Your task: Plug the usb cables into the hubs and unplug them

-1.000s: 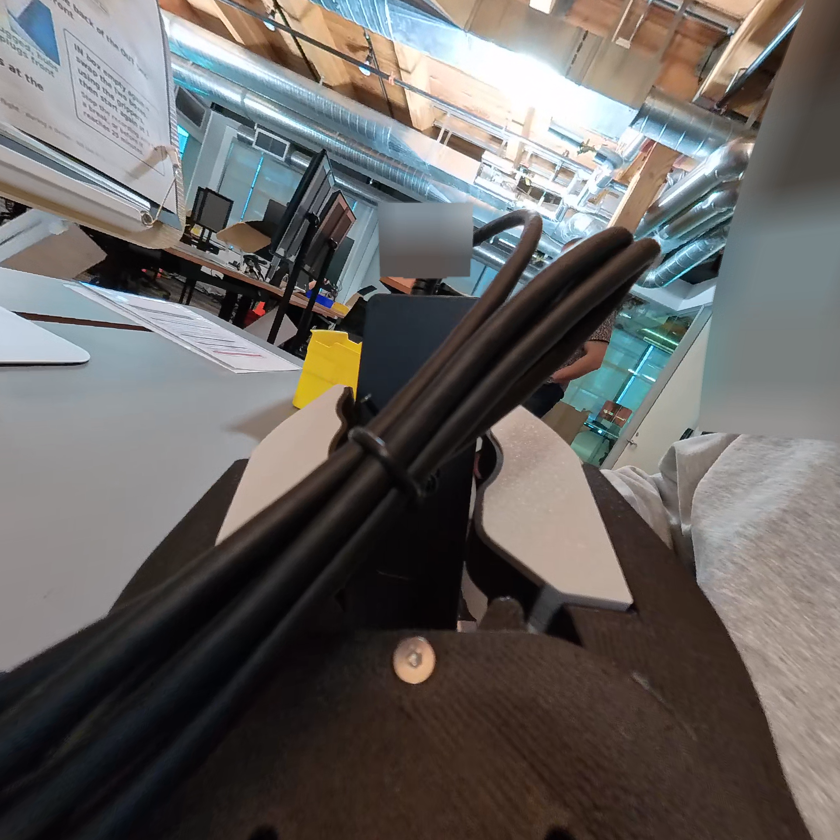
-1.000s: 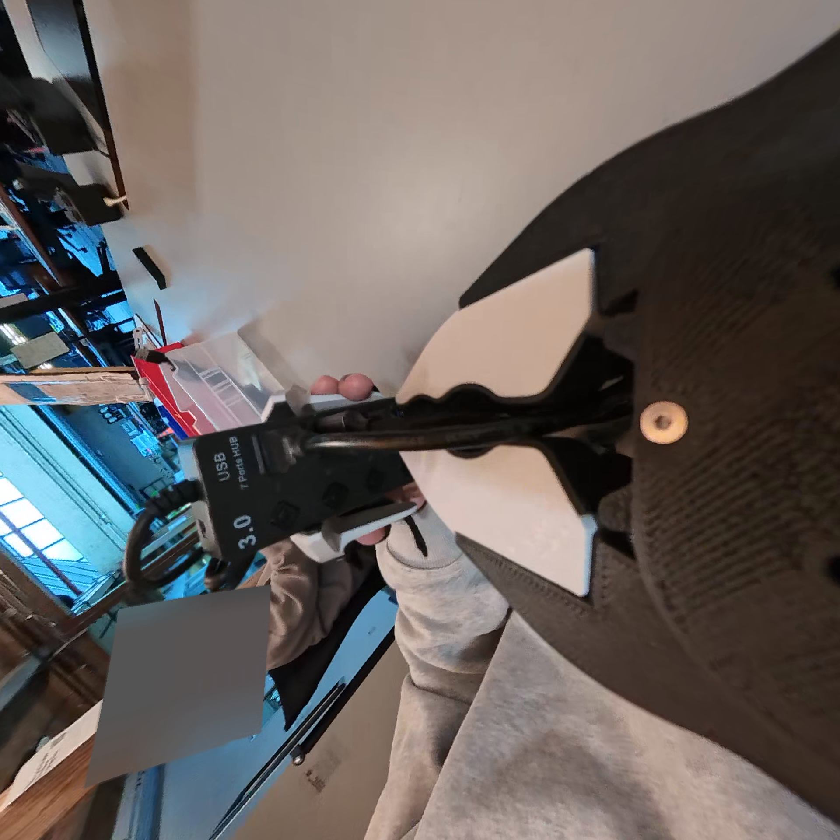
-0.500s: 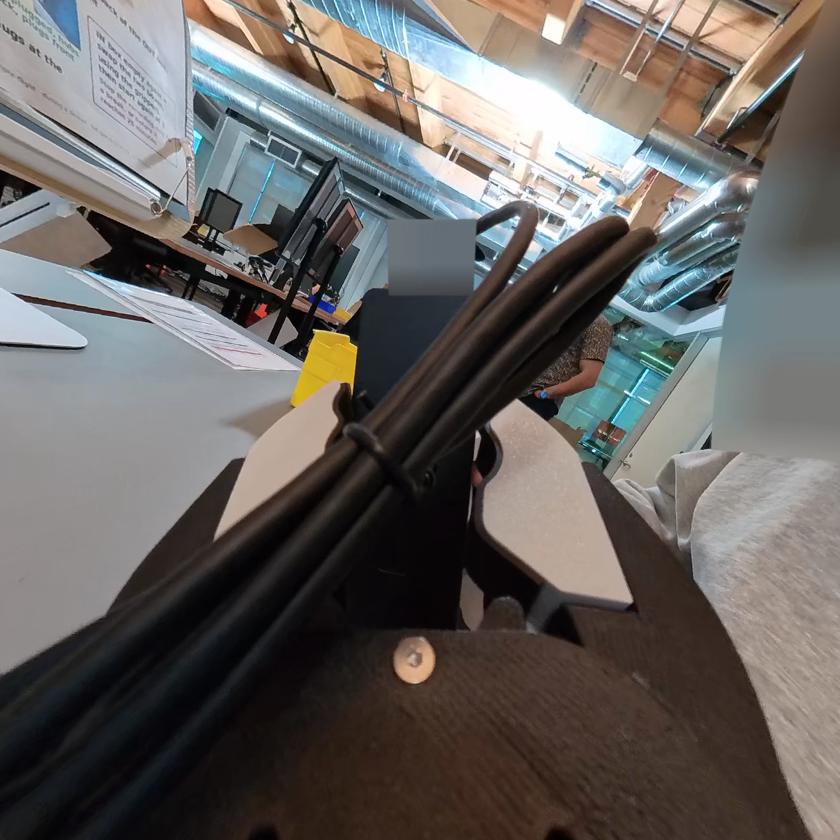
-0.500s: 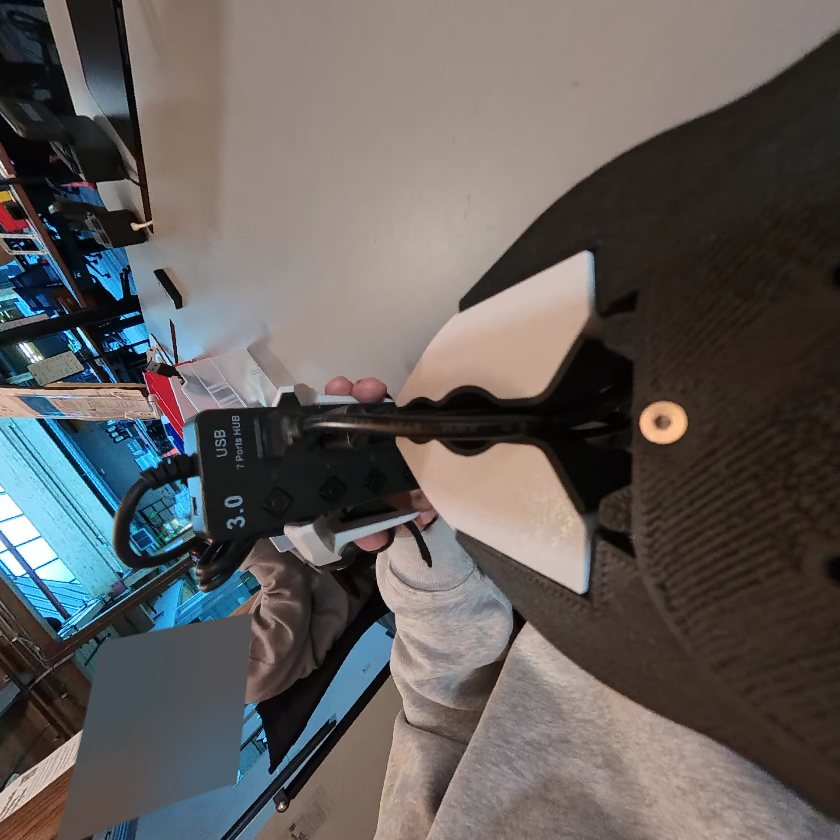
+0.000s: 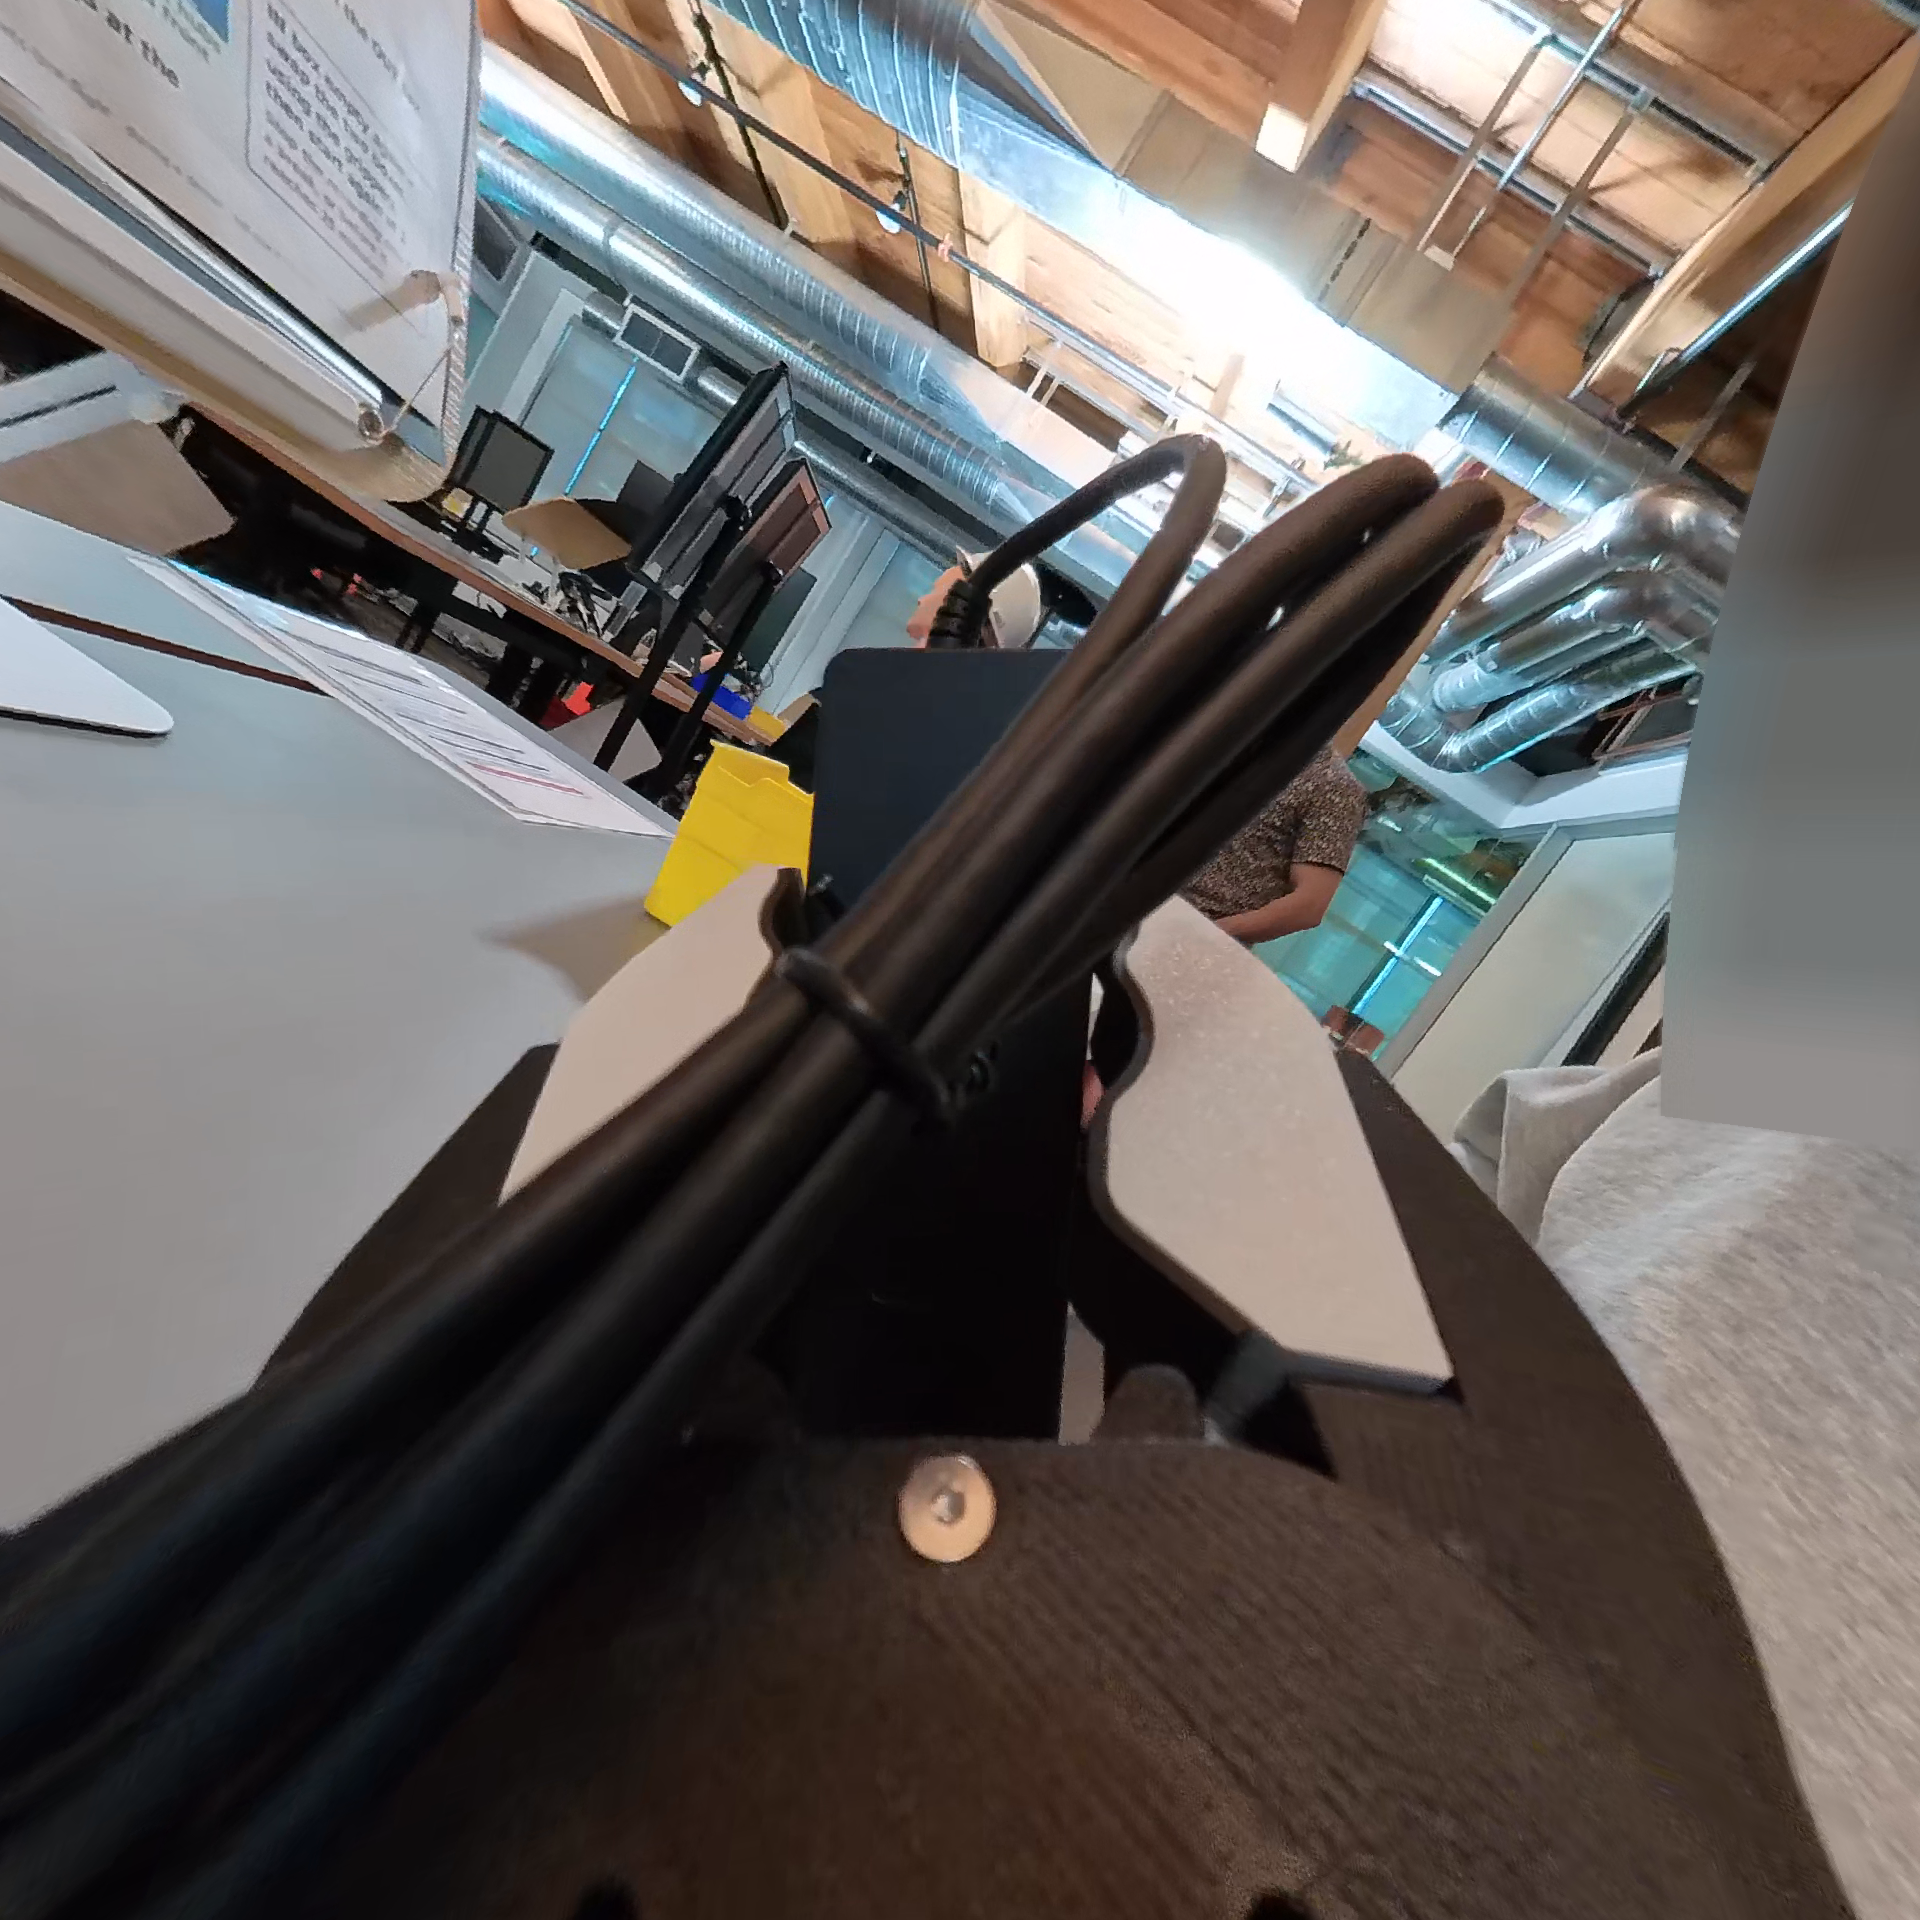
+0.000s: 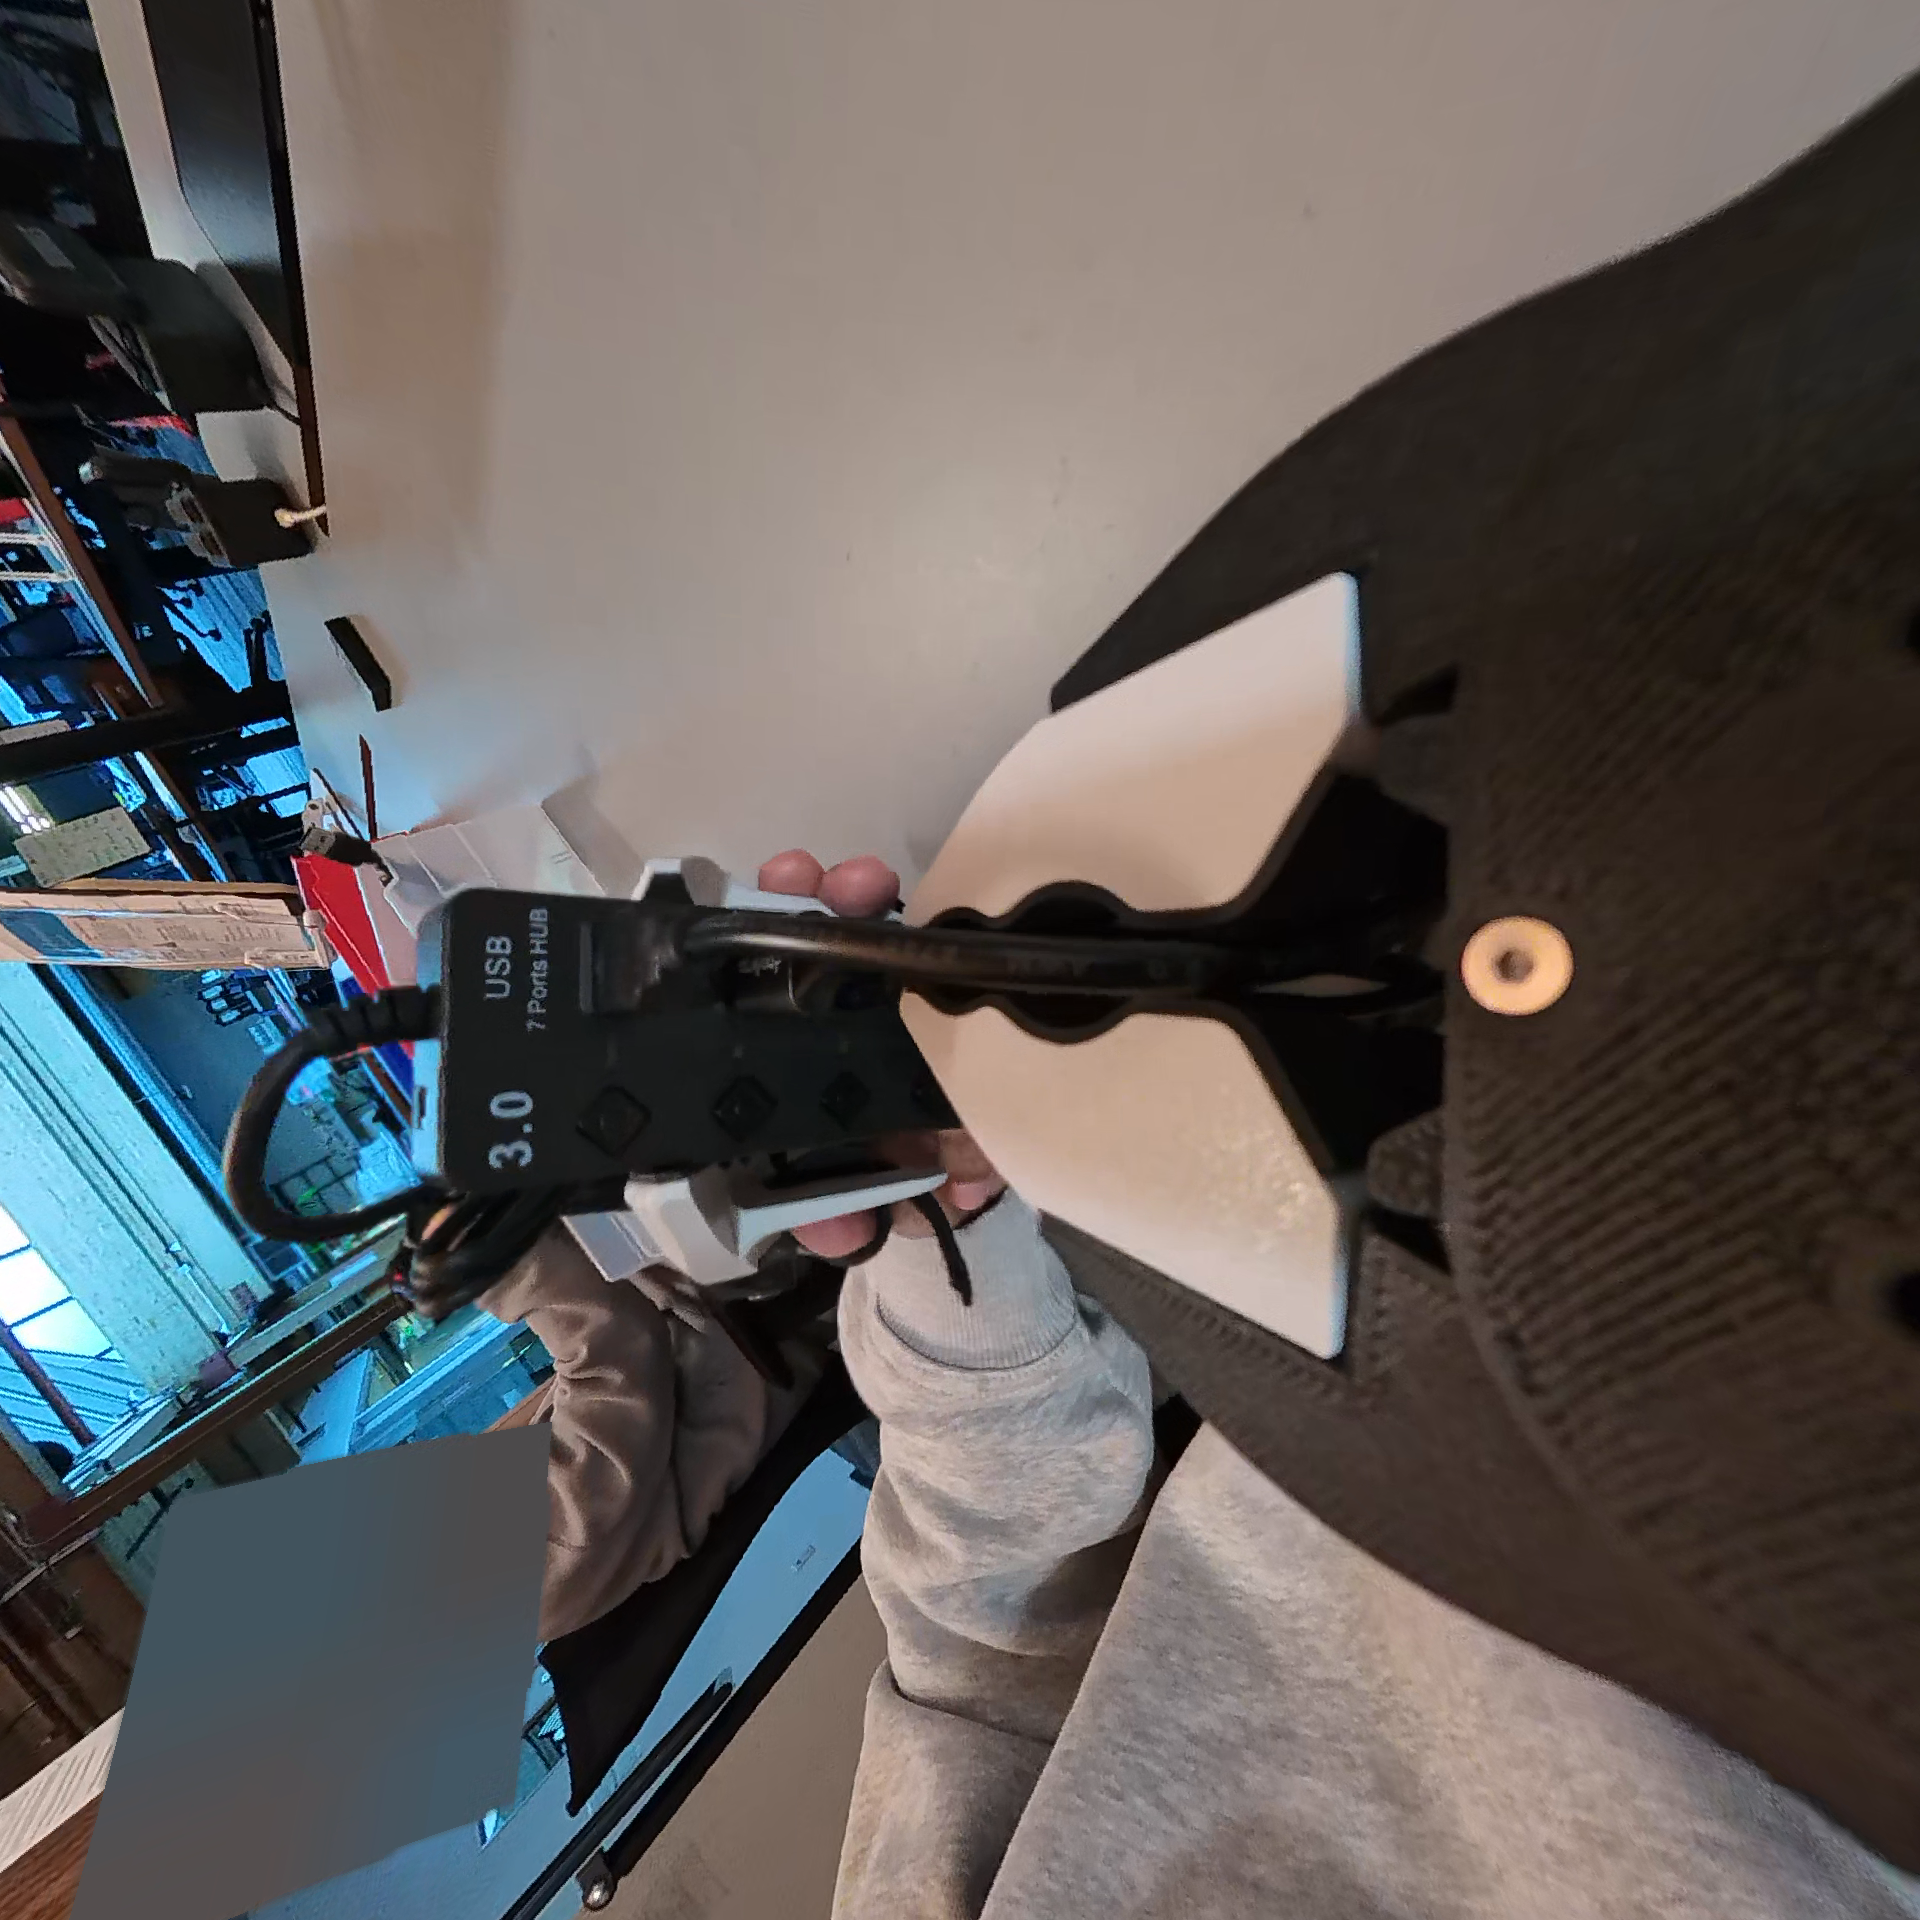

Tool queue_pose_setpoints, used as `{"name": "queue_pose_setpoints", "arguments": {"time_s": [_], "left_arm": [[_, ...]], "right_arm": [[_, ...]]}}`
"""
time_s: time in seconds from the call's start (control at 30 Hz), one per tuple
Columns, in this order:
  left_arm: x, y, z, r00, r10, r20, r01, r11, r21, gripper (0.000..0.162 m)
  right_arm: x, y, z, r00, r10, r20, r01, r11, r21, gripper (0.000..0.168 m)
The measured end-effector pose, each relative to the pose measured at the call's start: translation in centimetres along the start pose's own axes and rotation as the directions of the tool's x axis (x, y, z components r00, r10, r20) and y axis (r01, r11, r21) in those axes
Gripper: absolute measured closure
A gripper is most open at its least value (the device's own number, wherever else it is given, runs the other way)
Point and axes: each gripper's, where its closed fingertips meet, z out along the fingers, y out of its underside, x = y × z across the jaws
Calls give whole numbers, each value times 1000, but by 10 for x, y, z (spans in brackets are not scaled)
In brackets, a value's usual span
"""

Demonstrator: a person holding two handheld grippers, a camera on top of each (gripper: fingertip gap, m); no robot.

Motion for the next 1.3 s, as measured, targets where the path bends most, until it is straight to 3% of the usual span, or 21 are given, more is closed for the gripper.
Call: {"name": "queue_pose_setpoints", "arguments": {"time_s": [0.37,0.57,0.73,1.0,1.3], "left_arm": [[-2,-2,-3,994,-96,-53,95,995,-20,101],[-6,-3,-3,993,-112,-42,112,994,-16,103],[-6,-3,-3,993,-112,-37,112,994,-16,103],[-3,-2,-1,993,-104,-48,103,994,-35,104],[2,2,0,999,-25,-34,23,997,-70,104]], "right_arm": [[-4,0,0,999,4,47,-4,1000,-3,161],[-8,0,0,994,43,103,-44,999,5,147],[-1,-5,-4,999,-2,37,1,1000,13,141],[2,-13,-10,998,-52,-25,53,997,48,150],[-3,-13,-12,999,-36,6,35,998,45,162]]}}
